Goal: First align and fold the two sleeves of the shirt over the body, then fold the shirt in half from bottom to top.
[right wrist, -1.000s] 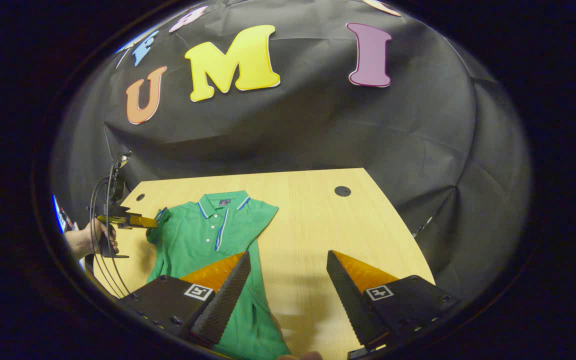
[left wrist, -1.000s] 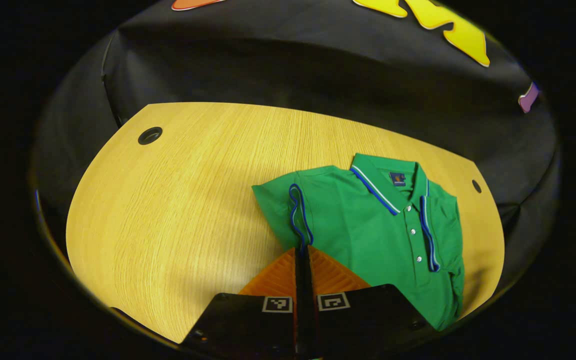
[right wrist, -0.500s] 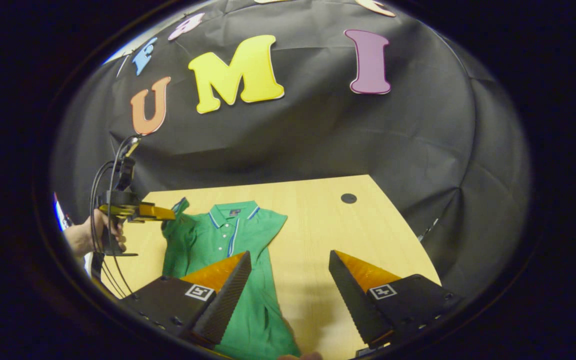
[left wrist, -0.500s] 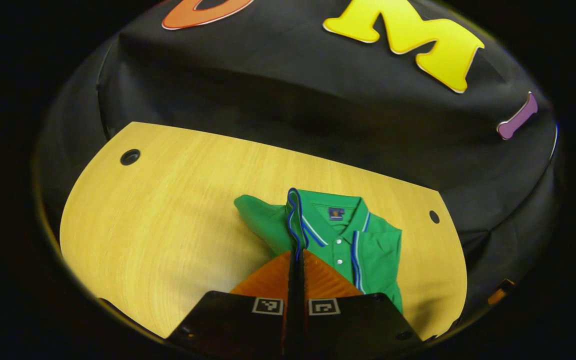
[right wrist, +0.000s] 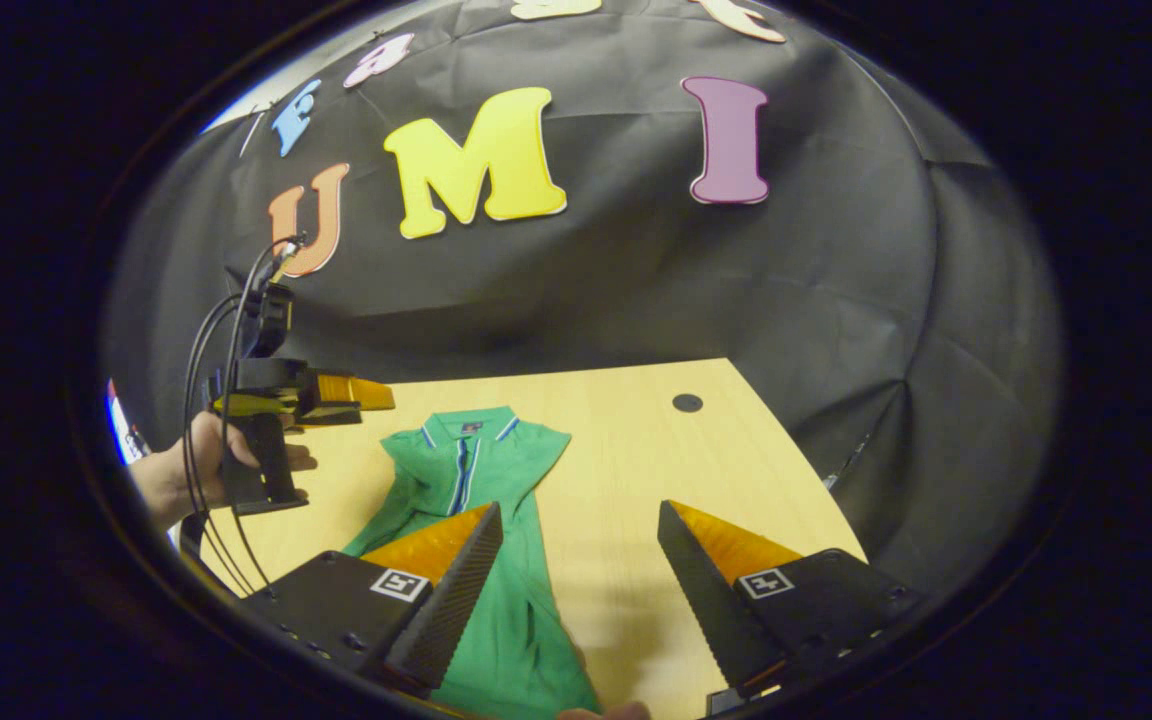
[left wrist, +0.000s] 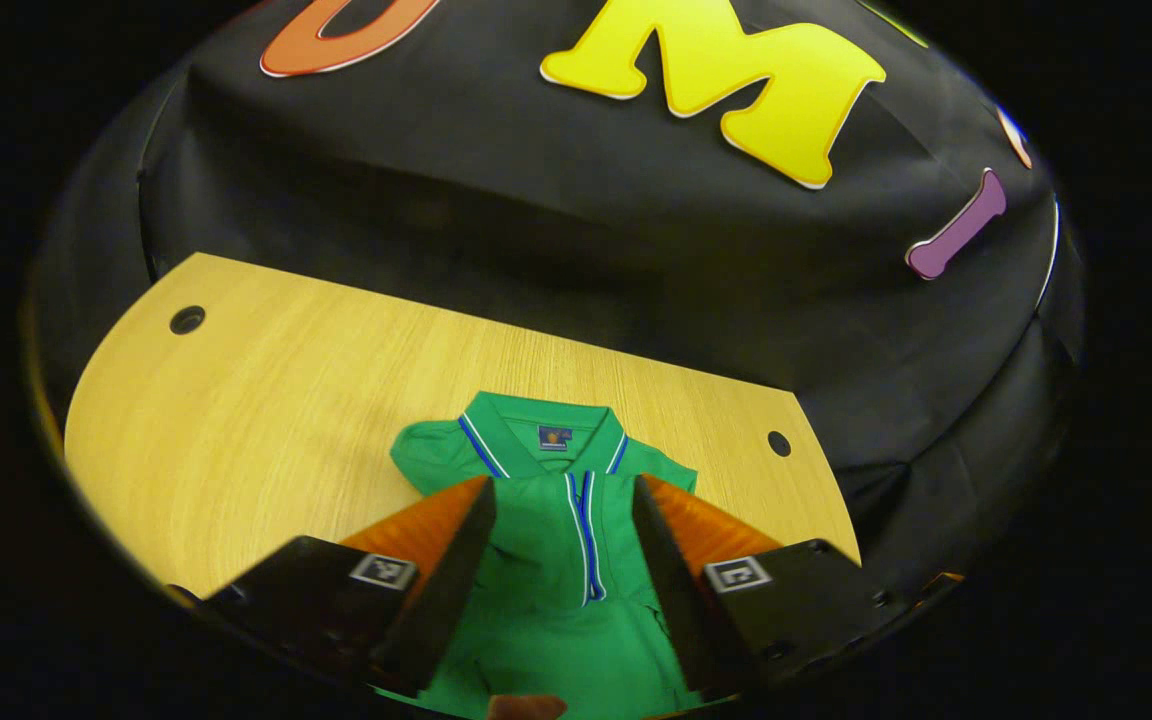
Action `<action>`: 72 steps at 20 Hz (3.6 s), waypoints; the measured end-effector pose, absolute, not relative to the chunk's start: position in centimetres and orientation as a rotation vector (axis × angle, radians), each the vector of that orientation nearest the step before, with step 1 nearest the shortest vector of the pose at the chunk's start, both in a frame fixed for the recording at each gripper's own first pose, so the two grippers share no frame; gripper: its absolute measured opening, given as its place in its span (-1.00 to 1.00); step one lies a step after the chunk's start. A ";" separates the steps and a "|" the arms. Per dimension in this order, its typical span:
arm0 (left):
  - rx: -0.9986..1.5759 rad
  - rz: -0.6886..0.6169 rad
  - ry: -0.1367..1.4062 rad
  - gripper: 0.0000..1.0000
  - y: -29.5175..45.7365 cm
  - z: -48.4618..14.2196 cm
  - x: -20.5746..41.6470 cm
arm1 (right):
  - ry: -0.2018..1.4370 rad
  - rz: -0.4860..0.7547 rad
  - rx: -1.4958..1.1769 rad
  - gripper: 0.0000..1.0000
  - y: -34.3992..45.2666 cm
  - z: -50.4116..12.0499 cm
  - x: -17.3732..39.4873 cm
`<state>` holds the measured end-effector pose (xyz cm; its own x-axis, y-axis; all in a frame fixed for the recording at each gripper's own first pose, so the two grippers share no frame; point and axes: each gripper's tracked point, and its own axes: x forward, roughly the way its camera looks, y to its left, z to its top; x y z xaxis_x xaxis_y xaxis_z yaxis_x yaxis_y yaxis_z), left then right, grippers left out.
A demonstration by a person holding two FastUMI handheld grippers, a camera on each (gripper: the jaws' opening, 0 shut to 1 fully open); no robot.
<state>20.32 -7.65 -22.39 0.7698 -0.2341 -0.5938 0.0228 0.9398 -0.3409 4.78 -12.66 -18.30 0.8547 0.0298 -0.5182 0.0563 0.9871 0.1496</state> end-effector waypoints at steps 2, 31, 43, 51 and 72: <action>-0.295 -0.112 0.641 1.00 -6.3 -20.7 19.7 | 0.515 0.002 0.152 0.92 -11.9 -17.2 5.0; -0.172 -0.126 0.823 1.00 1.8 -29.4 -14.3 | 0.797 0.139 -0.047 0.92 -8.6 -31.5 -13.3; -0.194 -0.084 0.993 1.00 2.8 -36.3 -16.9 | 1.000 0.088 -0.056 0.94 -10.3 -40.1 -14.3; -0.063 -0.079 1.065 0.80 2.2 -37.5 -18.3 | 1.053 0.121 0.018 0.67 -8.6 -41.0 -14.7; -0.288 -0.200 0.910 -0.82 0.3 -28.1 -11.9 | 1.010 0.108 0.270 -1.00 -7.7 -32.4 -9.6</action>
<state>-11.91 0.30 -28.05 0.5992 -0.2907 -0.7460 0.0490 0.9433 -0.3282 -9.60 -7.73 -32.39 0.5300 0.2130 -0.8208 0.0351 0.9616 0.2723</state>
